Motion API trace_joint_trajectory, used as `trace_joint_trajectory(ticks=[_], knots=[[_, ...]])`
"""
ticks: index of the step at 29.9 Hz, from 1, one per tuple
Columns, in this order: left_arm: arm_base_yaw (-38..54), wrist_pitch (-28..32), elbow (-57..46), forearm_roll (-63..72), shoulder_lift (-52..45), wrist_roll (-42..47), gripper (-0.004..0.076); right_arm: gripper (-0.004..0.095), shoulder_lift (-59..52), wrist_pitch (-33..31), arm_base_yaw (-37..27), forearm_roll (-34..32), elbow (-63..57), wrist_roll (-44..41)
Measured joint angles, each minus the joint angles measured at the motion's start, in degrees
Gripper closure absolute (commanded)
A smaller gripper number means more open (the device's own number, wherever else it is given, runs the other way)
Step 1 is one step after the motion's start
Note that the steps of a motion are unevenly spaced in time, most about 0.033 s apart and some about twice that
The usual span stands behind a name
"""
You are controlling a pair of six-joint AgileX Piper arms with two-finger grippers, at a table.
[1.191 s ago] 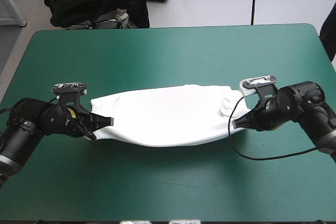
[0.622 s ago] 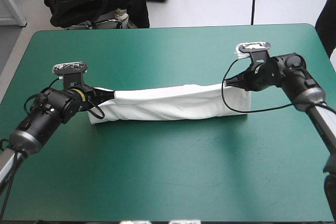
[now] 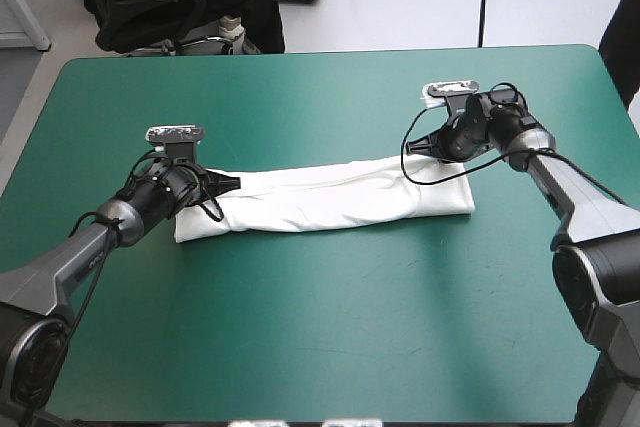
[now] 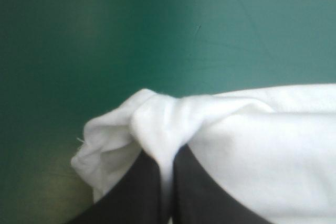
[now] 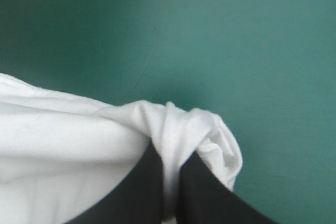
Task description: Fold the cloth
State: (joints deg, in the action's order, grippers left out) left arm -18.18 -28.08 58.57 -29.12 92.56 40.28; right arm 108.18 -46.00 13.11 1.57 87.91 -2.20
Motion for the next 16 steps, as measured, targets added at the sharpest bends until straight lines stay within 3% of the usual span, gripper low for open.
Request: trace_joint_trajectory(ticks=[3, 8, 10, 12, 16], knots=[[0.0, 0.8, 0.0, -0.1, 2.3, 0.1, 0.0655, 0.0791, 1.6, -0.7, 0.0, 1.1, 0.0, 1.8], [0.0, 0.2, 0.6, -0.2, 3.6, -0.3, 0.044, 0.049, 1.8, -3.7, 0.0, 1.4, 1.2, 4.8], [0.0, -1.1, 0.9, -0.2, 3.0, -0.3, 0.0388, 0.0388, 1.8, -6.3, 0.0, 1.5, 2.8, 5.1], [0.0, -3.0, 1.3, -0.2, 1.8, -0.3, 0.0373, 0.0337, 1.7, -9.0, 0.0, 1.5, 4.8, 5.3], [0.0, -7.7, 2.4, 0.1, -2.6, -1.5, 0.0374, 0.0335, -0.8, -12.7, -0.1, 1.4, 6.4, 5.5]])
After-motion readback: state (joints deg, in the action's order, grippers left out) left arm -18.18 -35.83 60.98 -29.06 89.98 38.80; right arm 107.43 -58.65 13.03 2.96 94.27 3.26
